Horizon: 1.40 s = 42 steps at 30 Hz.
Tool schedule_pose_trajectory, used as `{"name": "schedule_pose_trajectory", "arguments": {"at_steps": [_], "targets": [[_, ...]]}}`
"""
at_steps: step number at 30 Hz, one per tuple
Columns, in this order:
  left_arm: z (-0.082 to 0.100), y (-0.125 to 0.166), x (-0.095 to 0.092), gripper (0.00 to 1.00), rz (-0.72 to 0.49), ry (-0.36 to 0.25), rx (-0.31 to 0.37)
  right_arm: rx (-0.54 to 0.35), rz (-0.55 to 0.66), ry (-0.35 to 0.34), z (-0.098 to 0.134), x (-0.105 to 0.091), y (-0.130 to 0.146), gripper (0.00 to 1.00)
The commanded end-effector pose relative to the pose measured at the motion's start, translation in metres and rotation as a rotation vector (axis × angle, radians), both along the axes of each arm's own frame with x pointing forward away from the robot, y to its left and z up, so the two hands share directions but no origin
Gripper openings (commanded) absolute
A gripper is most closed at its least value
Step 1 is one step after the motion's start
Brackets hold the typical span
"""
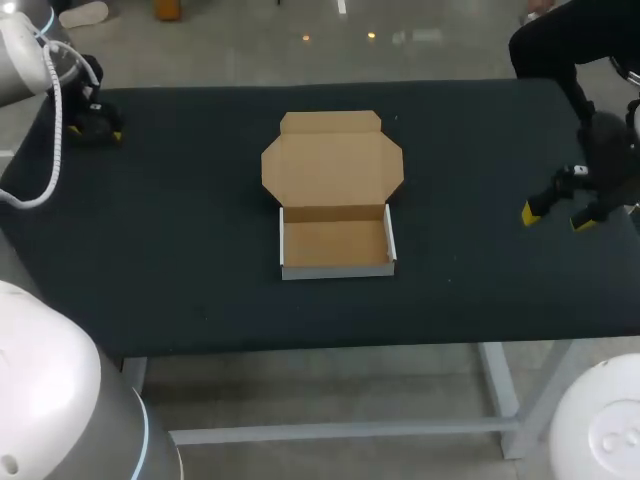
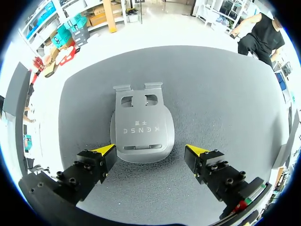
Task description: Assemble the packaging by folding the flat box into shape, placing the metal phone stand inside, and closing the box properly
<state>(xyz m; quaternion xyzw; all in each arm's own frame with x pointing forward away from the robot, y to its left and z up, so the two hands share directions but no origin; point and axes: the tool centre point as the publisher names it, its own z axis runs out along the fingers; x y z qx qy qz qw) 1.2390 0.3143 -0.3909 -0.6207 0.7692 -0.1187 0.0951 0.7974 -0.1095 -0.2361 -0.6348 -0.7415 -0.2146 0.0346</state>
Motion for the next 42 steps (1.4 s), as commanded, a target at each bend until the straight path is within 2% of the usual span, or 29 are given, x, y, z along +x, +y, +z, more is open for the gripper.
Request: {"name": "schedule_pose_trajectory", "arguments": {"at_steps": [1,27,32,36,37,40,42], "targets": [[-0.004,0.005,0.008,1.0,0.005,0.012,-0.002,0.002,0.003,0.005,0.002,-0.001,-0.001,1.0],[-0.007,0.006,0.023,1.0,0.004,-0.015,-0.001,0.002,0.003,0.005,0.002,-0.001,-0.001,1.0],[-0.007,0.004,0.025,0.82,0.001,-0.017,-0.001,0.002,0.003,0.005,0.002,-0.001,-0.001,1.0],[-0.005,0.003,0.026,0.44,0.001,-0.021,-0.001,0.002,0.003,0.005,0.002,-0.001,-0.001,1.0],[-0.005,0.003,0.026,0.43,0.001,-0.021,-0.001,0.002,0.003,0.005,0.002,-0.001,-0.001,1.0],[-0.004,0.003,0.025,0.25,0.003,-0.024,-0.002,0.002,0.003,0.005,0.002,-0.001,-0.001,1.0],[-0.003,0.003,0.023,0.18,0.004,-0.026,-0.002,0.002,0.003,0.005,0.002,-0.001,-0.001,1.0]]}}
